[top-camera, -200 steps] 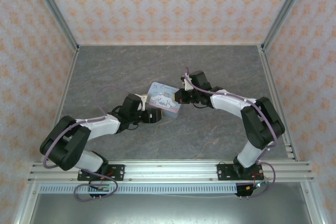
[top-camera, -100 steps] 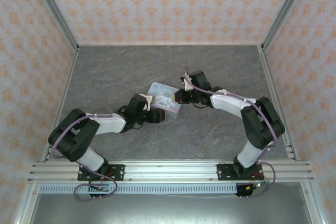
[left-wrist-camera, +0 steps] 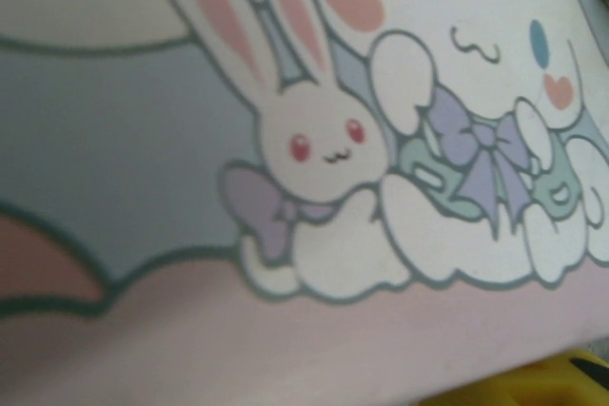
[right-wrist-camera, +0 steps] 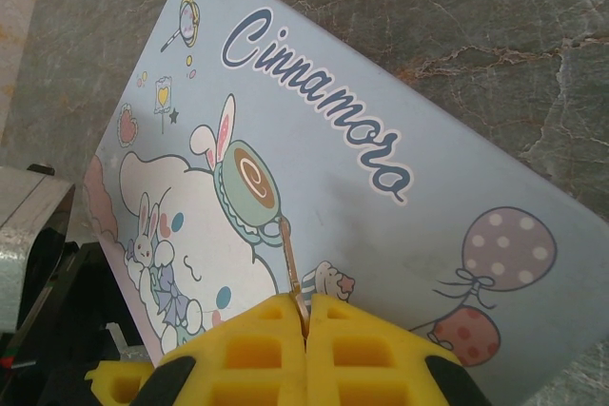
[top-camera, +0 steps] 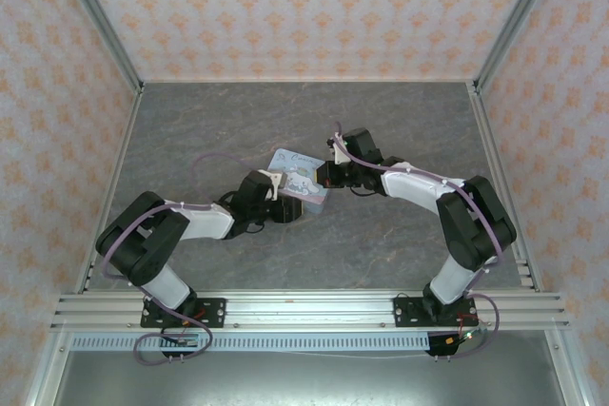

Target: Unlock the padlock with the key

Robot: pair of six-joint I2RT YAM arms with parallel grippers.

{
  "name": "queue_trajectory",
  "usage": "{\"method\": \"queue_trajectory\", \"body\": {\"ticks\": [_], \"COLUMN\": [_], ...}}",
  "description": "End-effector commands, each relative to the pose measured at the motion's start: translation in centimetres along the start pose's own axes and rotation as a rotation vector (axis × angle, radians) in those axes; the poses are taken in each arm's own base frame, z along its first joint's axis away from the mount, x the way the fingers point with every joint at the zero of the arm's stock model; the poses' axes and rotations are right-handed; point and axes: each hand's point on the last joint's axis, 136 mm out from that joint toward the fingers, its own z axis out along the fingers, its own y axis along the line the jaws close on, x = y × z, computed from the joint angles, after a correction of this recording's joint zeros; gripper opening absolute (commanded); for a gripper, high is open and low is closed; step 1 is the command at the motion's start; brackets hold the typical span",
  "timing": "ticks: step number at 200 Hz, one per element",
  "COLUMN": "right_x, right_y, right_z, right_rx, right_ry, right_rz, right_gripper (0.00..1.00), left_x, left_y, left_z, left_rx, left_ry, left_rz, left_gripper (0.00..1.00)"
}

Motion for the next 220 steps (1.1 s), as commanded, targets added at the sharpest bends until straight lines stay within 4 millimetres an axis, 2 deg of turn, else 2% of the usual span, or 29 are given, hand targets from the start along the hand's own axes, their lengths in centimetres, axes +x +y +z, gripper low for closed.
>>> {"method": "queue_trajectory", "body": {"ticks": [1, 78, 104, 146, 169, 195, 220], "right_x": [2.0, 2.0, 2.0, 1.1, -0.4, -1.9, -1.5], "right_y": [-1.9, -1.7, -1.6, -0.8, 0.7, 1.9, 2.9], "right_z": [0.3, 0.2, 0.2, -0.2, -1.4, -3.7, -5.9], "right_rx": [0.081, 0.076, 0.073, 0.042, 0.009, 0.009, -0.020], "right_ry": [0.065, 0.060, 0.057, 0.013, -0.050, -0.134, -0.192], "right_rz": [0.025, 0.027, 0.029, 0.006, -0.047, -0.123, -0.208], "right_gripper": [0.00, 0.00, 0.00, 0.00, 0.00, 0.00, 0.00], "left_x": [0.3, -0.4, -0.5, -1.1, -1.4, -1.8, -2.4], "left_y": [-0.8, -0.2, 0.5, 0.7, 0.3, -0.6, -1.7], "left_z": [0.6, 0.8, 0.5, 0.3, 0.2, -0.1, -0.6], "left_rx": [0.014, -0.042, -0.079, -0.089, -0.076, -0.051, -0.020], "left_ry": [0.008, -0.036, -0.058, -0.092, -0.095, -0.092, -0.083], "left_rz": [-0.032, -0.088, -0.122, -0.165, -0.185, -0.213, -0.258], "left_gripper": [0.52, 0.40, 0.35, 0.29, 0.26, 0.26, 0.26]}}
